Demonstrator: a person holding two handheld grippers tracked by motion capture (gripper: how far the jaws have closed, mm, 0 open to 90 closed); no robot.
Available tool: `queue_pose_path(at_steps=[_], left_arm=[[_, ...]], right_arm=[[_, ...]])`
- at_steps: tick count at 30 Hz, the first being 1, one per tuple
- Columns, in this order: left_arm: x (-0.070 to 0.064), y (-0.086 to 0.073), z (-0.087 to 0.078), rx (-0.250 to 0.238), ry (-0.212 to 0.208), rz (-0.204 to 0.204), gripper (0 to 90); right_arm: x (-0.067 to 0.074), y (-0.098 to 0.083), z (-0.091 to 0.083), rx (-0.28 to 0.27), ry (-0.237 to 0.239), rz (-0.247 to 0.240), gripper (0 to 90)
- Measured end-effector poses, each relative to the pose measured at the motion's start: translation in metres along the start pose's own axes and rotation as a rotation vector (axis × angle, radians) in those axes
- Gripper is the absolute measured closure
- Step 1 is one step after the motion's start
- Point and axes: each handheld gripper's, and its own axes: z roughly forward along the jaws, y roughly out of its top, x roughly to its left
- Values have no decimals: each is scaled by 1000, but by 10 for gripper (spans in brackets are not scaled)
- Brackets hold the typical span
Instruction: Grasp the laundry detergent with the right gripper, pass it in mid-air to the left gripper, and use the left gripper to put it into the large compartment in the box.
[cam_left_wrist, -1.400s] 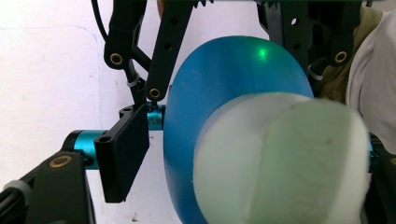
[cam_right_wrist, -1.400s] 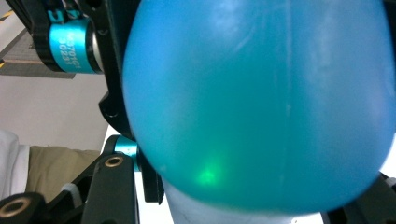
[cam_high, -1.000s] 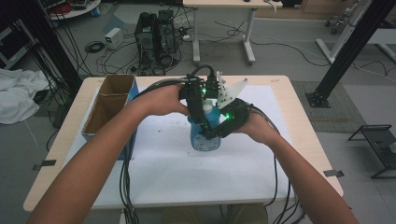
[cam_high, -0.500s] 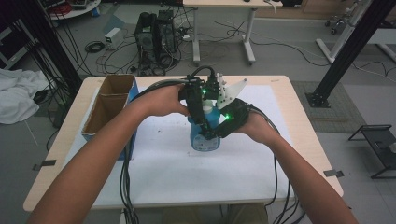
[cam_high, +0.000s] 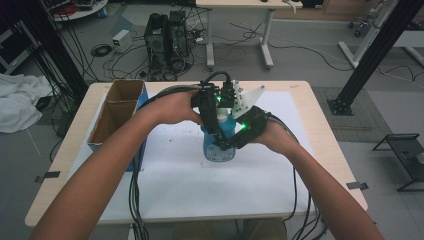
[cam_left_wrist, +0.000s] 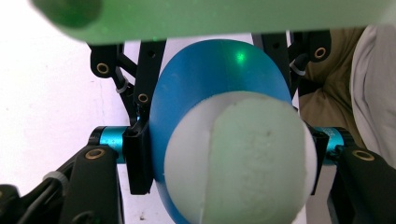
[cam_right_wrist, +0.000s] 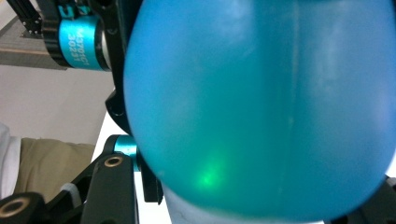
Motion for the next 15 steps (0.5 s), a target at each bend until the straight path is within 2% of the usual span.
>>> queue_pose_path(at_steps=[1,2,3,4,6,7,8,9,10,11,13,15], left_arm=[[0,0,-2,-4,4,-2,382],[0,-1,-5,-13,21,-8,382],[0,-2,-7,-10,20,-8,382],[0,-3,-9,-5,25,-10,382],[0,-5,-12,-11,34,-16,382],[-1,-6,-13,-10,32,-21,382],[-1,-8,-15,-11,32,-23,382],[-1,-9,-16,-14,34,-31,382],[-1,-11,-18,-17,37,-37,381],[-1,-13,-20,-16,39,-44,381],[-1,-18,-24,-25,48,-70,381],[0,-23,-29,-31,69,-92,381]], right_arm=[[1,0,0,5,-10,15,304],[1,0,0,5,-10,15,304],[0,-3,-1,20,-23,35,221],[0,-3,-1,20,-23,35,221],[1,-7,-6,15,-8,67,220],[-1,-9,-9,-6,-18,56,219],[-2,-10,-14,-14,-24,77,201],[0,-12,-19,2,-34,119,110],[0,-13,-23,-5,-67,125,90],[-5,-16,-28,18,-103,77,90],[-5,-20,-37,35,-122,98,90],[-3,-24,-45,55,-155,142,90]])
